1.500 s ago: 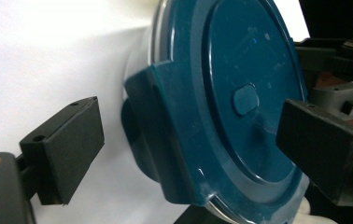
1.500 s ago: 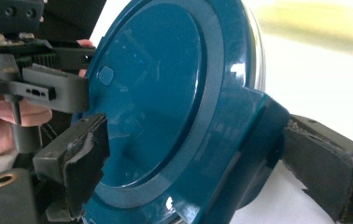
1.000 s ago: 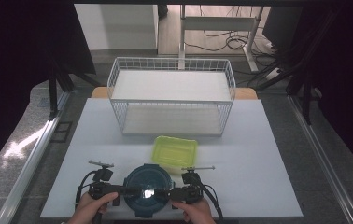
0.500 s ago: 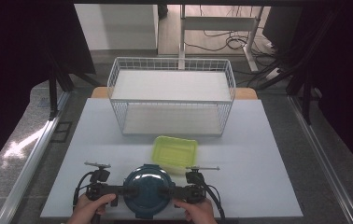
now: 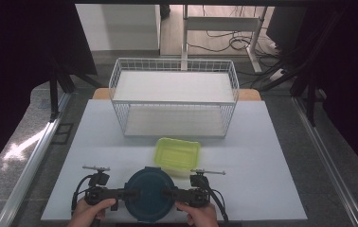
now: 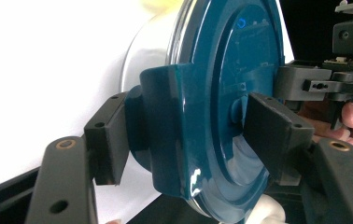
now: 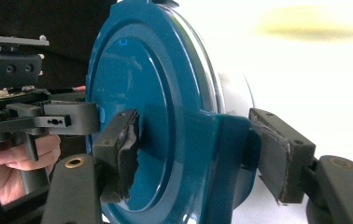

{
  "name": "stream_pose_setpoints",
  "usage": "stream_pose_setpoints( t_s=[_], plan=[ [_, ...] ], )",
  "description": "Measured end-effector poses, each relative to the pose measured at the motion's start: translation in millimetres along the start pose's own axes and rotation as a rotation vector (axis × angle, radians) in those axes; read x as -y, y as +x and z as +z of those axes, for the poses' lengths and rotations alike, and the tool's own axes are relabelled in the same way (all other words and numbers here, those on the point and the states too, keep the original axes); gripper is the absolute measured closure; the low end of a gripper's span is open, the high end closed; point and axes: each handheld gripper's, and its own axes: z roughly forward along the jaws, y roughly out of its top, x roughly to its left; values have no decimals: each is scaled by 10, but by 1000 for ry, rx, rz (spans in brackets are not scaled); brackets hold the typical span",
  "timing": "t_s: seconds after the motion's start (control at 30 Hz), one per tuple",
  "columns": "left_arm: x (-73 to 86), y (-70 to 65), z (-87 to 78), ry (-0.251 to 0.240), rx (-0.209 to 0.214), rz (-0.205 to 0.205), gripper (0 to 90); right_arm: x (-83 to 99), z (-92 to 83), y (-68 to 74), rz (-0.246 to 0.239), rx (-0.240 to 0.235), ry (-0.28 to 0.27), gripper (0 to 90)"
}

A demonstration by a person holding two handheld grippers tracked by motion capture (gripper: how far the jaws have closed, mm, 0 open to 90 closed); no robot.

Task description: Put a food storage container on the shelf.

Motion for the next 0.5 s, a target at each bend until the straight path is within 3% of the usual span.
stream_pose_setpoints(
  t_s=[0.5],
  plan=[
    [-28, -61, -22, -12, -12, 25, 370, -15, -45, 13, -7, -3, -11, 365]
  ],
)
